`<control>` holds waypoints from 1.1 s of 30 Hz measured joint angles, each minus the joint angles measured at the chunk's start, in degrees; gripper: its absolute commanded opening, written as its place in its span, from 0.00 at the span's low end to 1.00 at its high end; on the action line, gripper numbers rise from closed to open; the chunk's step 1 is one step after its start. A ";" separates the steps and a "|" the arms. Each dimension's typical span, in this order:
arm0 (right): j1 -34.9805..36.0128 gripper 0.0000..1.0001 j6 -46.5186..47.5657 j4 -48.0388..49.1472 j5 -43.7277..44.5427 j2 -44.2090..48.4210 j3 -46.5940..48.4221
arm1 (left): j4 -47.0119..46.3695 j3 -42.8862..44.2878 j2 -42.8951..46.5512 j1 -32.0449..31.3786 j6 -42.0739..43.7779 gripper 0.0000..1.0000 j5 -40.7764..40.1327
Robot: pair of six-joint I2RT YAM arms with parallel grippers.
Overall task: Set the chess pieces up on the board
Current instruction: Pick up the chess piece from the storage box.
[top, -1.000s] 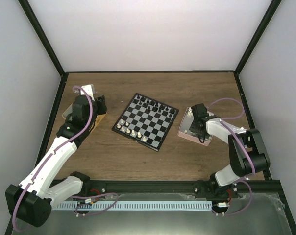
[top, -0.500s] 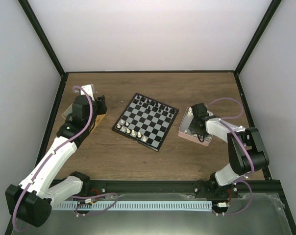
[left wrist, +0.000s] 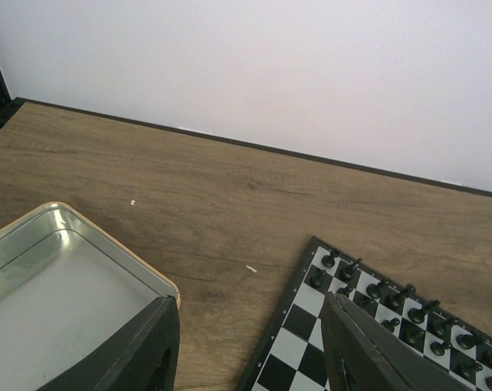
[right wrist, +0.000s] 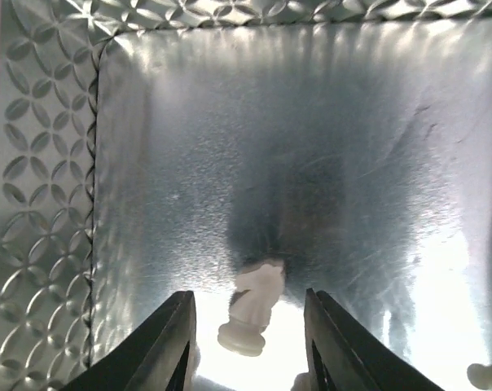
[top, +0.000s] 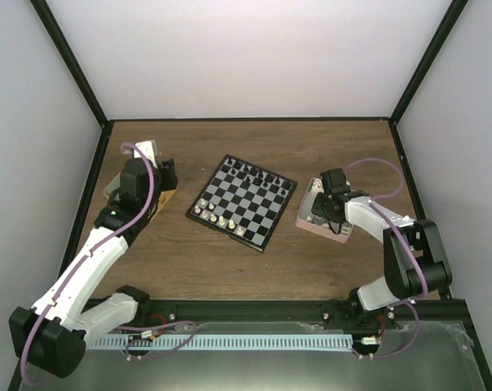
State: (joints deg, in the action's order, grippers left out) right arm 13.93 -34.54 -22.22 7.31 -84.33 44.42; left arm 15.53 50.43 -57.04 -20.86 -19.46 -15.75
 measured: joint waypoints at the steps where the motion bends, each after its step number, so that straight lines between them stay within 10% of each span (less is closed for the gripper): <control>1: 0.02 0.43 0.63 -0.33 -0.94 -0.39 0.35 | 0.00 0.00 0.00 0.00 0.00 0.50 0.00; 18: 0.07 0.15 3.74 -4.70 -3.02 -6.64 3.80 | -0.02 0.00 0.00 0.07 0.00 0.50 0.02; 33: 0.07 0.15 1.49 0.26 0.61 -3.13 3.89 | -0.02 0.00 0.00 0.11 0.00 0.50 0.44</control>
State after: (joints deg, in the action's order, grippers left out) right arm 14.00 -33.06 -21.96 7.92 -87.46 48.31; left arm 15.51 50.43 -57.04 -20.75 -19.46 -15.31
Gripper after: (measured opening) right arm 0.180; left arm 0.499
